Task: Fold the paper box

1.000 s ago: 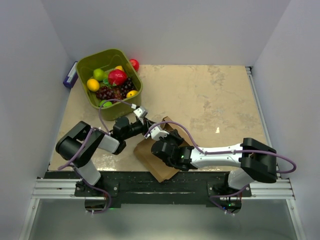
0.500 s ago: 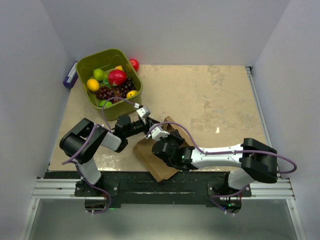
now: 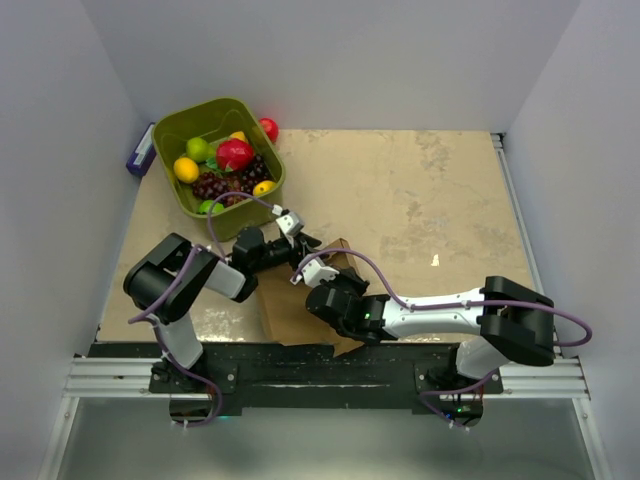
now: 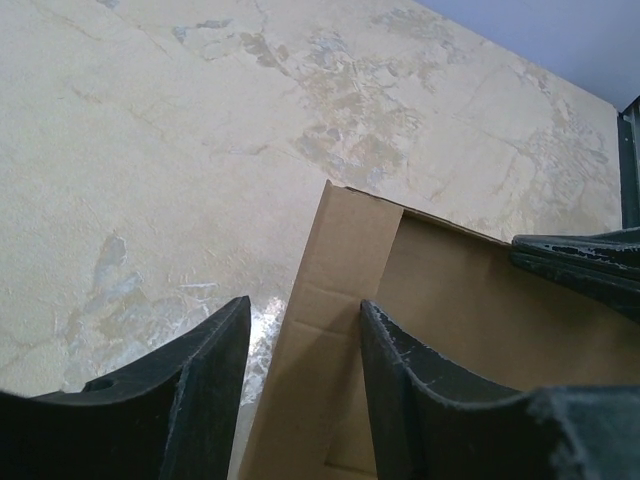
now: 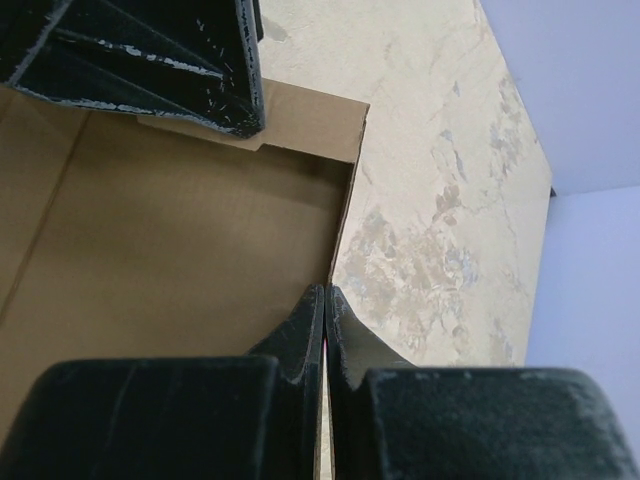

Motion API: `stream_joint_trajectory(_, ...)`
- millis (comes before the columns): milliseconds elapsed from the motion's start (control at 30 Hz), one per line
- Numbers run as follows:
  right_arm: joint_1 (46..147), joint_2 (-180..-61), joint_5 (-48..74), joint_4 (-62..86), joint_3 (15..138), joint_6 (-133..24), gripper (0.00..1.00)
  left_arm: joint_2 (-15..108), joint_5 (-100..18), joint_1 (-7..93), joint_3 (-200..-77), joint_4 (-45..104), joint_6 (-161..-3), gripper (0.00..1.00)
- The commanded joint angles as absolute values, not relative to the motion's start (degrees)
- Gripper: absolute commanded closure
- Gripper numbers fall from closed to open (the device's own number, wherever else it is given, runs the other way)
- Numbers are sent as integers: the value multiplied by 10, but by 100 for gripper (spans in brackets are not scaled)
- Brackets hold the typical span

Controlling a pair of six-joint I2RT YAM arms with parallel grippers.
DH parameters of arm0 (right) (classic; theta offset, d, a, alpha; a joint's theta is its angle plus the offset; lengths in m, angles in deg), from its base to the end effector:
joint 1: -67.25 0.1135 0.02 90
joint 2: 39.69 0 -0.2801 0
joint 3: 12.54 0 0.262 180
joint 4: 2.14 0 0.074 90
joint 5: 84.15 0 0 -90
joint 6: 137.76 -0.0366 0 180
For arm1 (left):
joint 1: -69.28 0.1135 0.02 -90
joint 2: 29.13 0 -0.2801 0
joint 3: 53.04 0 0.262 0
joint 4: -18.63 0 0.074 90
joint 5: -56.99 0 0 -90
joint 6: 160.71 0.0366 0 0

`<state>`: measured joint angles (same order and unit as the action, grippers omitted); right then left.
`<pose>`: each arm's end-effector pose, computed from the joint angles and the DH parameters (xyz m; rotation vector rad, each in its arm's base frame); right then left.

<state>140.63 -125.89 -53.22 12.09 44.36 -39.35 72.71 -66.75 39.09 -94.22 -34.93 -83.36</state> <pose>0.1151 0.2758 0.2008 -0.8975 1.7446 -0.4715 0.2573 -0.1732 0.1463 0.7204 1.6362 -1.0445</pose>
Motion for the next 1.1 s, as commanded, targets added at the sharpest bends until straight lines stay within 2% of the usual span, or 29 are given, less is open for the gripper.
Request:
stream_joint_trajectory(0, 1412, -1261, -510, 114, 442, -413, 100, 738, -672, 387, -957, -374, -812, 49)
stream_joint_trajectory(267, 1412, -1262, -517, 113, 441, -414, 100, 743, -658, 388, -961, -354, -808, 49)
stream_joint_trajectory(467, 1412, -1252, -512, 114, 438, -413, 100, 747, -628, 388, -966, -333, -798, 43)
stream_joint_trajectory(700, 1412, -1248, -506, 100, 436, -411, 100, 752, -611, 387, -976, -314, -793, 41)
stream_joint_trajectory(1067, 1412, -1245, -508, 98, 434, -410, 100, 776, -661, 387, -993, -297, -790, 52)
